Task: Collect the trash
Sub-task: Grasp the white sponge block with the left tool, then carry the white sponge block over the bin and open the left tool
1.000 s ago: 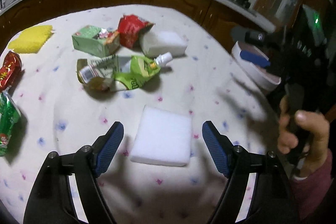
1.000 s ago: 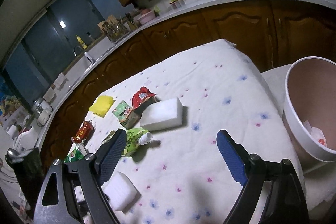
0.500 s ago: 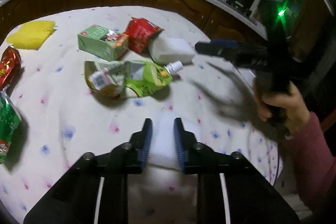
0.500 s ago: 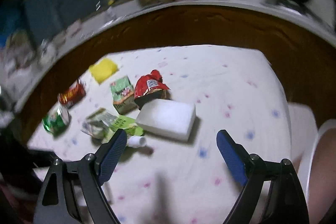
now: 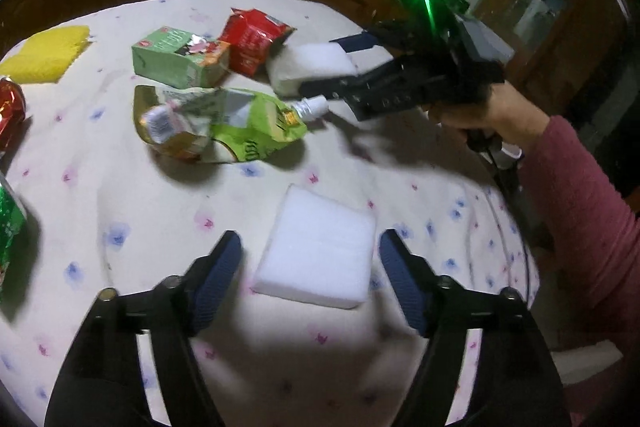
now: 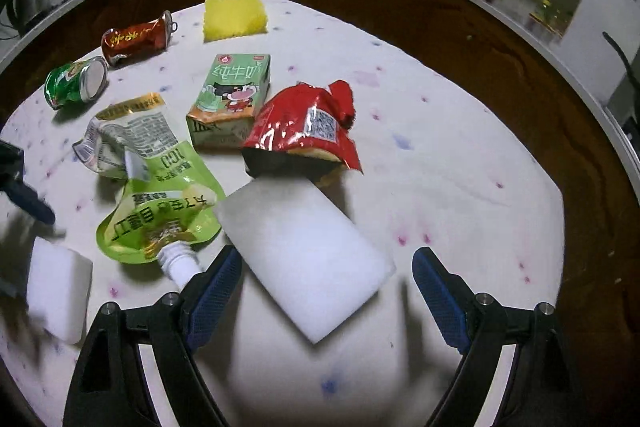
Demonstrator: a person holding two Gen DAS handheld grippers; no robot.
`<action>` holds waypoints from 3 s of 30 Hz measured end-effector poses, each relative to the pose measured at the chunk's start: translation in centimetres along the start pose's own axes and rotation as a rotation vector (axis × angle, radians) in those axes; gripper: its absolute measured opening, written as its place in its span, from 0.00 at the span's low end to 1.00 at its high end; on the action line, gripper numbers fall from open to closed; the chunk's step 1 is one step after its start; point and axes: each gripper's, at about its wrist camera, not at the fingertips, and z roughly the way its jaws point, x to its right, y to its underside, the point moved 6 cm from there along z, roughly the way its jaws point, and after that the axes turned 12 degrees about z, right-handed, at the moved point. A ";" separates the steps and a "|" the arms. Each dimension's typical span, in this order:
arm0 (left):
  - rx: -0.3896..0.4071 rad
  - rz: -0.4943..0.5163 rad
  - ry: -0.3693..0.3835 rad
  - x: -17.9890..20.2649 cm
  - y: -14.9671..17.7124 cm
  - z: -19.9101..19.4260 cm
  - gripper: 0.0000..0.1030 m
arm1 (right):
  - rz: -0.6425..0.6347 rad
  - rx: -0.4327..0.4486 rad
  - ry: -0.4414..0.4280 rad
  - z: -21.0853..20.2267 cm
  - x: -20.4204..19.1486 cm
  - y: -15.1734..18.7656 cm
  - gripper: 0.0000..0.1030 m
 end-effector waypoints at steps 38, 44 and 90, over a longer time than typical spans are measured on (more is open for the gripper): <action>0.221 0.070 0.045 9.9 -9.1 -1.3 0.59 | 0.998 0.493 0.131 -21.7 6.4 17.6 0.67; 0.228 0.109 0.073 12.3 -11.0 -0.4 0.59 | 1.031 0.514 0.186 -23.6 8.3 19.9 0.68; 0.108 0.237 0.122 22.6 -21.1 14.1 0.64 | 1.093 0.422 0.293 -23.5 20.4 24.6 0.76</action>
